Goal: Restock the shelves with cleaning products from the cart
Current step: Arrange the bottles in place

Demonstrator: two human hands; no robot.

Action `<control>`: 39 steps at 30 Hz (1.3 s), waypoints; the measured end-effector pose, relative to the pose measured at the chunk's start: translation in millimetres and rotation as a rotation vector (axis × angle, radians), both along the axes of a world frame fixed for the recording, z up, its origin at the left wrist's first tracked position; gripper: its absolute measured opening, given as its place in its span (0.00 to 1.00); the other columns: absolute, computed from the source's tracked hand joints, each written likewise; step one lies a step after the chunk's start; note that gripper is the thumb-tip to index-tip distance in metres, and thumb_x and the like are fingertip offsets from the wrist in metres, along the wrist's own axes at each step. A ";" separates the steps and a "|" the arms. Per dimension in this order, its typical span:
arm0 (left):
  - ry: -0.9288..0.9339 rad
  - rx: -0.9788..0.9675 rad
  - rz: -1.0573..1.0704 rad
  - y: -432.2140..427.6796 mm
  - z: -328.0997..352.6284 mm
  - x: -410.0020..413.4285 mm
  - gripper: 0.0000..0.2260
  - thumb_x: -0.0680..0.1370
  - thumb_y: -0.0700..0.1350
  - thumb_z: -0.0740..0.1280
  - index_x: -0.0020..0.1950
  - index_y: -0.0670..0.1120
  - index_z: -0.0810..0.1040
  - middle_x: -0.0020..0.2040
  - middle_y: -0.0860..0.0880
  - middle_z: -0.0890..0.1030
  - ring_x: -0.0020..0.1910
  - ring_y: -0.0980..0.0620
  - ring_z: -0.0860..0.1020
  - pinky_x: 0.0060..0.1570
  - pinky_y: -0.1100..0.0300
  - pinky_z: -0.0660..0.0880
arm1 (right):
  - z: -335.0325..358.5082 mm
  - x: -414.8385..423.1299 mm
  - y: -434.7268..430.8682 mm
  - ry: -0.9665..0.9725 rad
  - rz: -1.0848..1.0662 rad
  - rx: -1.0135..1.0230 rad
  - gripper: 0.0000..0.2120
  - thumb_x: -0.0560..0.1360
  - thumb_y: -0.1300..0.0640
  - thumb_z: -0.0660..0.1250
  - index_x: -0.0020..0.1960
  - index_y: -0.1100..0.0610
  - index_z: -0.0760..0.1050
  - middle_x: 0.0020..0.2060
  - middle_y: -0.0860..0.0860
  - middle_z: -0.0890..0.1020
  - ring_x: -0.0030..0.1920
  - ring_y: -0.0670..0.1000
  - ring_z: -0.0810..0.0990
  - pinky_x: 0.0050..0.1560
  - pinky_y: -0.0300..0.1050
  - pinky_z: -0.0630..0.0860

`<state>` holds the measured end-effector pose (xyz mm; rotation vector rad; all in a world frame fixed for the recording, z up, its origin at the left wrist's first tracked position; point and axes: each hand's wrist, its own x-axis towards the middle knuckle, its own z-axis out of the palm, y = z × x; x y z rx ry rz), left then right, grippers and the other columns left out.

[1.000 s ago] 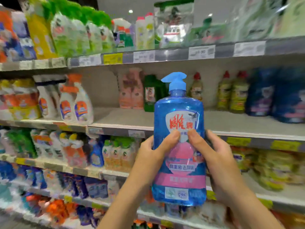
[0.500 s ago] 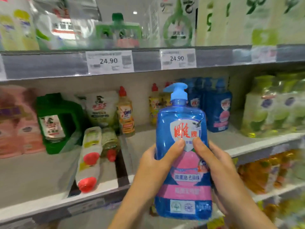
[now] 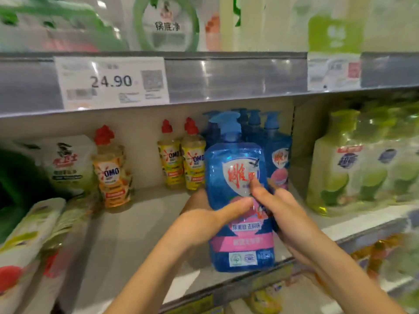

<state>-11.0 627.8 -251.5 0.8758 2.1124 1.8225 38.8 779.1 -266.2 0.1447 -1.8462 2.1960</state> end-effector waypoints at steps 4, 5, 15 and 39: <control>-0.034 0.023 0.003 35.2 -8.1 -25.8 0.27 0.64 0.47 0.74 0.62 0.47 0.77 0.56 0.49 0.83 0.54 0.52 0.82 0.54 0.58 0.79 | -2.1 -26.6 43.5 0.024 0.104 0.114 0.21 0.70 0.46 0.67 0.62 0.44 0.73 0.55 0.42 0.83 0.56 0.43 0.81 0.48 0.34 0.78; -0.044 0.023 0.013 41.9 -11.9 -29.8 0.28 0.63 0.45 0.74 0.63 0.47 0.76 0.56 0.48 0.83 0.55 0.51 0.81 0.54 0.57 0.79 | -2.6 -30.8 51.2 0.026 0.142 0.162 0.18 0.72 0.47 0.65 0.62 0.42 0.72 0.55 0.38 0.82 0.56 0.40 0.80 0.47 0.31 0.77; 0.063 0.109 0.243 83.7 -31.3 -60.2 0.29 0.62 0.42 0.77 0.61 0.48 0.75 0.57 0.44 0.82 0.56 0.47 0.81 0.57 0.47 0.78 | -10.4 -73.3 86.3 0.003 0.131 0.500 0.14 0.81 0.55 0.58 0.65 0.44 0.65 0.55 0.35 0.78 0.57 0.35 0.78 0.50 0.26 0.72; 0.028 -0.011 0.291 90.6 -44.2 -124.5 0.21 0.68 0.39 0.77 0.59 0.46 0.78 0.55 0.49 0.82 0.53 0.53 0.81 0.53 0.59 0.78 | -13.7 -101.7 75.9 -0.046 -0.466 1.011 0.11 0.77 0.52 0.67 0.48 0.59 0.70 0.43 0.53 0.78 0.44 0.53 0.78 0.38 0.31 0.69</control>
